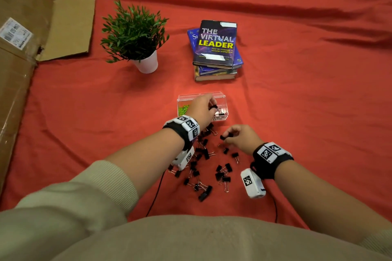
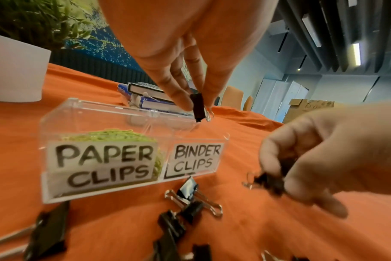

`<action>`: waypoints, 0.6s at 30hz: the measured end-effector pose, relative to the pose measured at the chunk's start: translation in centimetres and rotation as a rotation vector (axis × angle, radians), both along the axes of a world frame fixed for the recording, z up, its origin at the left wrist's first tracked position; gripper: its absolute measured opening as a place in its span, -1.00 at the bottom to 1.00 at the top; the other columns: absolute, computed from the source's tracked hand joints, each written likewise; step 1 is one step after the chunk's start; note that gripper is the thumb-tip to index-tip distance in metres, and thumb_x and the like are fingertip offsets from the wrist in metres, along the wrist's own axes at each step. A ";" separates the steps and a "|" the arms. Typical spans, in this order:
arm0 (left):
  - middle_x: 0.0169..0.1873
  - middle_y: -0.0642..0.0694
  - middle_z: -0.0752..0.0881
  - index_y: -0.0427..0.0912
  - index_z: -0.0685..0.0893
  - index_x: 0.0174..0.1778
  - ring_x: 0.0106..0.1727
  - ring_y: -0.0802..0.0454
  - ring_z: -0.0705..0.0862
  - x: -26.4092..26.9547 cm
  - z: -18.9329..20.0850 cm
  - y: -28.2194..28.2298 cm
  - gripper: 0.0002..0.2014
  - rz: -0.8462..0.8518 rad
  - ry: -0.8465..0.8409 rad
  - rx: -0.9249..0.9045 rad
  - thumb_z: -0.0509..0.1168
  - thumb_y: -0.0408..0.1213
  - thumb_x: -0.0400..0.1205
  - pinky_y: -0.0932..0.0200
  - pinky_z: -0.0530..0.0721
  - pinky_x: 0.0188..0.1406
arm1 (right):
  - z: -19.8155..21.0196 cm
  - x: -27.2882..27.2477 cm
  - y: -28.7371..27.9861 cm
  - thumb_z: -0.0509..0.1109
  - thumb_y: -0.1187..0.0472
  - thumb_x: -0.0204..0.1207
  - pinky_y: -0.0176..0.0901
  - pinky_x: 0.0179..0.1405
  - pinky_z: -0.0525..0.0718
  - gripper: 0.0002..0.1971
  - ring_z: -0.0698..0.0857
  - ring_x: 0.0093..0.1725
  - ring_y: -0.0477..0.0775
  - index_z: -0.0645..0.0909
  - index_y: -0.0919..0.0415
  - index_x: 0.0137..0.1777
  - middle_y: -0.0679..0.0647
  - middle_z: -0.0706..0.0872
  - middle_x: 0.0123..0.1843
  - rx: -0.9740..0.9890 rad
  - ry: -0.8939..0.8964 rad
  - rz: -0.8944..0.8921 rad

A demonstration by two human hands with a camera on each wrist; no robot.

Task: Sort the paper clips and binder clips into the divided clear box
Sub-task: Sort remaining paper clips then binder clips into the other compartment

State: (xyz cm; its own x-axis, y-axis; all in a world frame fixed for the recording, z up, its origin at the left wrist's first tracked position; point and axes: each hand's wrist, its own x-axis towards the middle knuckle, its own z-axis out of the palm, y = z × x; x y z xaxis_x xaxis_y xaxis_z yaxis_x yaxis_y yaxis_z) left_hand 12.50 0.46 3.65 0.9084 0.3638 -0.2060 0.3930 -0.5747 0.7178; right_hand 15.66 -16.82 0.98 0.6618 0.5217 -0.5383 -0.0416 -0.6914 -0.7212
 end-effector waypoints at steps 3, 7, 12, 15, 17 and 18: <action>-0.10 -0.09 0.70 -0.16 0.63 -0.06 -0.12 0.00 0.65 1.4 -0.4 0.3 -0.90 -0.049 0.010 0.065 0.32 -0.42 0.56 0.11 0.67 -0.07 | 2.1 1.7 0.5 0.47 0.45 0.41 -0.45 -0.44 0.61 -0.87 0.64 -0.37 -0.08 0.66 0.23 -0.16 0.06 0.71 -0.27 0.070 -0.031 -0.017; 0.01 -0.12 0.71 -0.17 0.67 0.01 0.02 -0.07 0.65 1.1 -1.1 0.4 -0.83 -0.156 0.042 0.180 0.30 -0.45 0.55 0.14 0.59 -0.01 | 3.5 4.3 2.3 0.44 0.50 0.40 -0.28 -0.41 0.65 -0.79 0.64 -0.46 -0.02 0.59 0.17 -0.25 0.09 0.67 -0.32 0.101 -0.090 -0.024; -0.03 -0.07 0.64 -0.16 0.66 -0.01 0.04 -0.02 0.59 -2.2 -2.0 0.2 -0.83 -0.130 0.023 0.208 0.28 -0.42 0.54 0.11 0.60 0.07 | 3.7 5.7 5.3 0.40 0.39 0.38 -0.13 -0.26 0.61 -0.90 0.62 -0.34 0.03 0.67 0.19 -0.19 0.08 0.70 -0.29 -0.026 -0.316 0.113; 0.00 -0.05 0.61 -0.13 0.65 -0.01 0.06 -0.02 0.60 -5.1 -3.1 -0.2 -0.85 -0.167 0.117 0.197 0.26 -0.39 0.56 0.08 0.64 0.06 | 3.5 5.5 6.4 0.39 0.34 0.42 -0.19 -0.20 0.54 -0.85 0.61 -0.18 0.05 0.68 0.22 -0.02 0.19 0.76 -0.06 -0.101 -0.408 0.199; 0.06 -0.05 0.58 -0.10 0.64 0.05 0.11 -0.02 0.58 -7.1 -3.9 -0.5 -0.83 -0.219 0.192 0.220 0.29 -0.33 0.56 0.09 0.62 0.03 | 3.5 4.9 6.6 0.40 0.30 0.45 -0.24 -0.14 0.47 -0.76 0.59 -0.07 0.05 0.64 0.16 0.11 0.18 0.68 0.12 -0.149 -0.475 0.286; 0.08 -0.06 0.56 -0.09 0.63 0.10 0.14 -0.04 0.57 -8.1 -4.3 -0.7 -0.80 -0.249 0.217 0.238 0.31 -0.29 0.56 0.08 0.62 0.05 | 3.5 4.5 6.5 0.39 0.28 0.46 -0.24 -0.10 0.45 -0.72 0.60 0.00 0.07 0.60 0.15 0.18 0.17 0.62 0.20 -0.166 -0.513 0.332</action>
State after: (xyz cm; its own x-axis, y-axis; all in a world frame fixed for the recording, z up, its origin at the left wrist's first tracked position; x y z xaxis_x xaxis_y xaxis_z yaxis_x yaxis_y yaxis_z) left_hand 4.44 -0.24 -0.60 0.9194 0.1986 -0.3396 0.3486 -0.8114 0.4692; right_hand 20.11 -10.27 4.45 0.6744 0.6804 -0.2868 0.5171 -0.7125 -0.4743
